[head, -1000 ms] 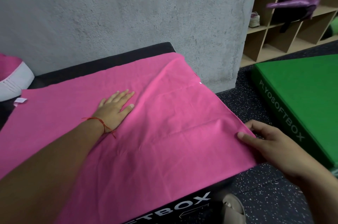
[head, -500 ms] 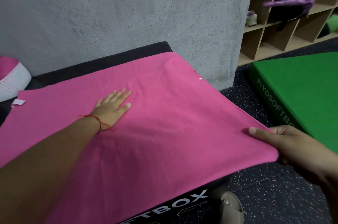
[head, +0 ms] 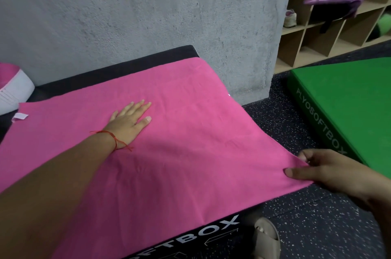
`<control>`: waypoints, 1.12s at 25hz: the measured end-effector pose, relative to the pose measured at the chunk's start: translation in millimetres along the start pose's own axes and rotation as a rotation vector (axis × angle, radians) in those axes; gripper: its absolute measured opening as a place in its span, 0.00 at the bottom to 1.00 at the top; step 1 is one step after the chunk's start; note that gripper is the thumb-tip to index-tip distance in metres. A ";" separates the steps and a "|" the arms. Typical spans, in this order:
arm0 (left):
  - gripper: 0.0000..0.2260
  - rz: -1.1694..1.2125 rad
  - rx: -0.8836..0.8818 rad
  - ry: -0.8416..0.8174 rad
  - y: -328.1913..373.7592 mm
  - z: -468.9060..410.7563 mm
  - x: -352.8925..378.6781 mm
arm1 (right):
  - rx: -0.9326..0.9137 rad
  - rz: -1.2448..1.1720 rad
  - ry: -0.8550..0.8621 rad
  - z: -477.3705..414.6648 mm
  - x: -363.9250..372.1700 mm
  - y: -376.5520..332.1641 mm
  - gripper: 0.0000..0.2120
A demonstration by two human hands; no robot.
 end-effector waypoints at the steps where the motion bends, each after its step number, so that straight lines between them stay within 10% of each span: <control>1: 0.26 0.000 0.001 0.003 0.7 0.0 -0.7 | -0.003 0.006 0.068 -3.2 -5.5 0.3 0.21; 11: 0.25 -0.057 -0.167 -0.041 18.6 15.3 -3.8 | -0.372 0.560 0.529 -7.0 33.5 -99.0 0.16; 19: 0.25 0.086 -0.124 0.020 34.5 114.7 0.9 | -0.584 0.577 0.264 -22.8 178.8 -180.2 0.15; 28: 0.27 0.088 -0.310 0.111 -108.3 302.1 3.9 | -0.745 0.928 0.154 -15.5 399.7 -244.9 0.25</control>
Point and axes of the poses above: each hand's wrist, its own z-axis away from the middle knuckle, its own x-axis out of the palm, y = z × x, the point moved 10 cm from there along -z, towards the middle knuckle, and after that the axes turned 4 degrees about x, right-handed, at the moved point
